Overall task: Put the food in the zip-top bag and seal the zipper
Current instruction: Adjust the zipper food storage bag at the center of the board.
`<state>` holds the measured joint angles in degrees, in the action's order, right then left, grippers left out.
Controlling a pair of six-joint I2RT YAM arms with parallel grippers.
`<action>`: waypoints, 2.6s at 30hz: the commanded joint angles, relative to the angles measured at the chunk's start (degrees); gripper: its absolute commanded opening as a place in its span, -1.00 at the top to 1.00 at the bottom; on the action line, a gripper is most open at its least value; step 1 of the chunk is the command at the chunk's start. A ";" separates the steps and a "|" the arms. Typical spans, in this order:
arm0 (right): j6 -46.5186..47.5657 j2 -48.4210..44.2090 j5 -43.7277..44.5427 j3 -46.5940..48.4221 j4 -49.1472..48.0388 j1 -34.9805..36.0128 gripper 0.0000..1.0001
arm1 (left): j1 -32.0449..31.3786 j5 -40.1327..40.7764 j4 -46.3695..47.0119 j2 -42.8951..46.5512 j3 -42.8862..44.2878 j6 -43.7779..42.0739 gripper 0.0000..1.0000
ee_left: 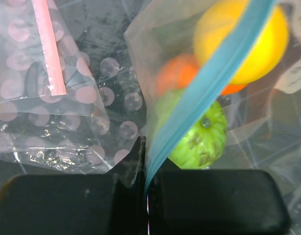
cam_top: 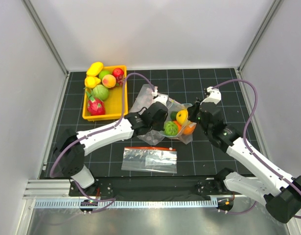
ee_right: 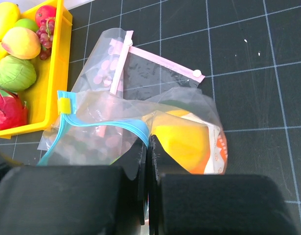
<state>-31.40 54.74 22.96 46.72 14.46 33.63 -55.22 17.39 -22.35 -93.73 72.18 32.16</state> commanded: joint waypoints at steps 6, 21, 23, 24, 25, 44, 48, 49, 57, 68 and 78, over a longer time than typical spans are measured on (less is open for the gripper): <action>-1.12 1.33 -1.51 0.30 -3.21 0.21 0.98 | -0.15 -0.16 3.98 10.67 -2.22 -1.66 1.00; -0.07 0.45 1.73 1.44 -0.40 0.12 0.98 | -0.15 1.07 1.79 12.00 -1.35 -3.33 1.00; 0.28 0.72 2.96 2.50 1.18 0.21 0.98 | -0.15 2.03 0.91 10.77 -0.38 -3.42 1.00; 0.46 0.89 3.23 2.76 1.53 0.21 0.98 | -0.15 2.04 0.47 10.42 -0.20 -3.42 1.00; 0.55 0.81 3.23 3.11 2.06 0.21 0.98 | -0.06 1.95 0.55 10.15 -0.11 -3.34 1.00; 0.72 -1.22 4.37 2.68 2.07 0.21 0.98 | -0.15 -0.86 5.03 15.15 -4.24 -4.39 -0.90; 0.72 -0.86 4.11 2.76 1.98 0.30 0.99 | -0.15 -1.75 6.17 19.28 -5.91 -5.35 -0.99; 0.55 -0.78 4.11 2.68 1.89 0.12 0.98 | -0.15 -1.31 6.44 20.33 -6.35 -5.44 -0.99; 0.72 -0.51 4.11 2.76 1.98 0.21 0.98 | 0.81 12.75 6.71 26.94 -10.22 -4.83 -0.99; 0.55 -0.69 3.32 2.59 1.54 0.12 0.98 | 17.25 3.01 7.22 26.59 -14.70 4.40 -0.99; 0.72 -0.07 2.62 2.59 1.10 0.21 0.98 | 17.34 -7.27 10.66 24.92 -15.14 3.96 -0.99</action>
<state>-31.24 54.85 25.32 47.35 17.98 33.67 -37.87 14.24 -15.46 -68.03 56.34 35.68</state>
